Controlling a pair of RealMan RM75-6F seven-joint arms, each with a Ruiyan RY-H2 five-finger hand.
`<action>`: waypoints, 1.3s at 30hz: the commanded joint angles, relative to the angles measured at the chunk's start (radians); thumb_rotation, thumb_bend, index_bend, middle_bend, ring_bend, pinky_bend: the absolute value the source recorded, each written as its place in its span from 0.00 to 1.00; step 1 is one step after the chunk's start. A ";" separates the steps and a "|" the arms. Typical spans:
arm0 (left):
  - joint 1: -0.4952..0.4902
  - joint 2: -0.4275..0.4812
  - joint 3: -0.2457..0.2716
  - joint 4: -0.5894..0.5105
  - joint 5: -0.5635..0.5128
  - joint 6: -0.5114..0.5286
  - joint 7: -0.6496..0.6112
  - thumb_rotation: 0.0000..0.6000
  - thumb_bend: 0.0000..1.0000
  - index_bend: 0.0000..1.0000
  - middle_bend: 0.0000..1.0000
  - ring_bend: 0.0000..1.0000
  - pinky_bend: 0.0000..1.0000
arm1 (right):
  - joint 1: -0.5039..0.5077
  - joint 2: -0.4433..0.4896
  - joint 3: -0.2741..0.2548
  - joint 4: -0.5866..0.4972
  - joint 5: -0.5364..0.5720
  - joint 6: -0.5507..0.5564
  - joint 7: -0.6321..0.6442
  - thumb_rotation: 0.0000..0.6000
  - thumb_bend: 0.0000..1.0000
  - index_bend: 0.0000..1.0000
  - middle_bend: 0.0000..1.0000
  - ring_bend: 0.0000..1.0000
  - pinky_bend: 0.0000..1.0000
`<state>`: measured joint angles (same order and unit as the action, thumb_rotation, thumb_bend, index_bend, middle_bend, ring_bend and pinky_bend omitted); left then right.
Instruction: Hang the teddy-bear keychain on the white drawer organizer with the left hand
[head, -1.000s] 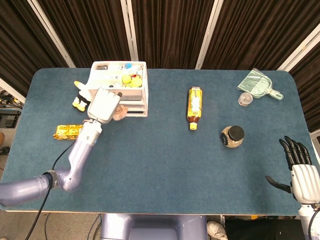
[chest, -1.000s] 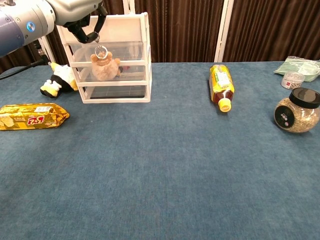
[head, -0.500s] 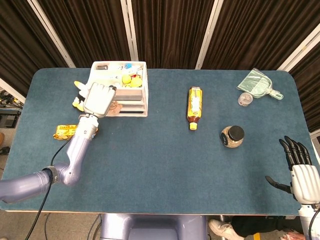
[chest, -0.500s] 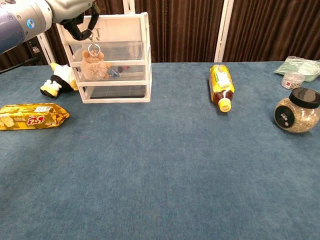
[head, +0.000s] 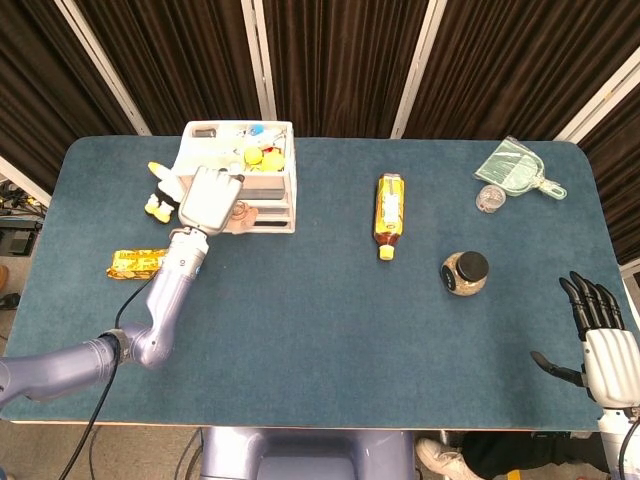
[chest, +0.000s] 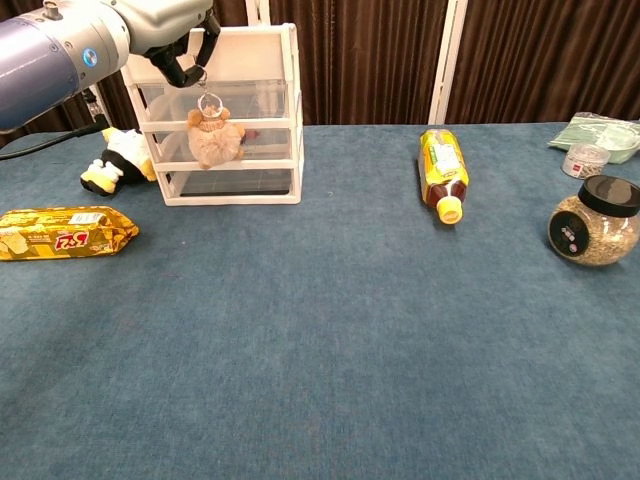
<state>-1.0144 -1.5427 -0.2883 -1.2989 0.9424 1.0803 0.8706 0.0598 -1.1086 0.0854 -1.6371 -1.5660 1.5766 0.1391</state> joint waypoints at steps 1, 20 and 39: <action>-0.002 0.003 0.004 0.000 0.019 0.006 -0.011 1.00 0.45 0.57 1.00 0.92 0.80 | 0.000 0.000 0.000 0.000 0.000 0.000 0.000 1.00 0.01 0.00 0.00 0.00 0.00; 0.011 0.015 0.090 0.114 0.263 0.026 -0.198 1.00 0.45 0.57 1.00 0.92 0.80 | -0.002 -0.001 0.000 -0.007 0.003 0.001 0.005 1.00 0.01 0.00 0.00 0.00 0.00; 0.035 -0.049 0.136 0.335 0.443 0.091 -0.402 1.00 0.45 0.53 1.00 0.92 0.80 | -0.004 -0.006 0.002 -0.006 0.004 0.006 0.011 1.00 0.01 0.00 0.00 0.00 0.00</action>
<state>-0.9837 -1.5815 -0.1559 -0.9850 1.3697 1.1597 0.4884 0.0561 -1.1144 0.0869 -1.6427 -1.5626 1.5822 0.1498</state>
